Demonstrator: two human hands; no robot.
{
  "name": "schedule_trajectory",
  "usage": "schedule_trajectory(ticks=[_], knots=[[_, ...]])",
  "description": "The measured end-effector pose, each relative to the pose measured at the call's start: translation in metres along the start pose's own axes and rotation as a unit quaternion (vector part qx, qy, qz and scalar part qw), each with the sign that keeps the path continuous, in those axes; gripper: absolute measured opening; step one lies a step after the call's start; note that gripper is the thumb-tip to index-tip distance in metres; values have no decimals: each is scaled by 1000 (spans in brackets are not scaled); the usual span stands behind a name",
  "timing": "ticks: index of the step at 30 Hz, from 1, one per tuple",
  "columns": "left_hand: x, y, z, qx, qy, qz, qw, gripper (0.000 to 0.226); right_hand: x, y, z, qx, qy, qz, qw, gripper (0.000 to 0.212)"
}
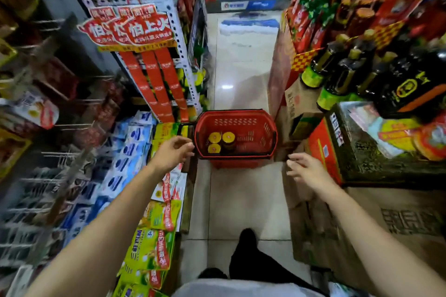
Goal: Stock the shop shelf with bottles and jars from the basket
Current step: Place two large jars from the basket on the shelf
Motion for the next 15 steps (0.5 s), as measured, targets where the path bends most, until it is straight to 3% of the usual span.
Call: schedule_trajectory(ticks=[6, 9, 15], knots=[[-1, 10, -83, -40, 4, 8, 999, 12, 16, -40, -90, 31, -39, 18, 999, 11], [-2, -4, -123, -70, -7, 2, 998, 3, 28, -46, -126, 43, -49, 27, 997, 13], [8, -40, -233, -135, -35, -12, 990, 5, 59, -29, -216, 119, -51, 27, 991, 21]])
Point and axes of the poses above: each hand's wrist, its own z-axis away from the middle knuckle, its own x-axis out of the palm, y = z × x, the point moved 6 cm from there along -z, towards the middle knuckle, and after that the axes turned 5 degrees about -z, right-handed, at the moved point
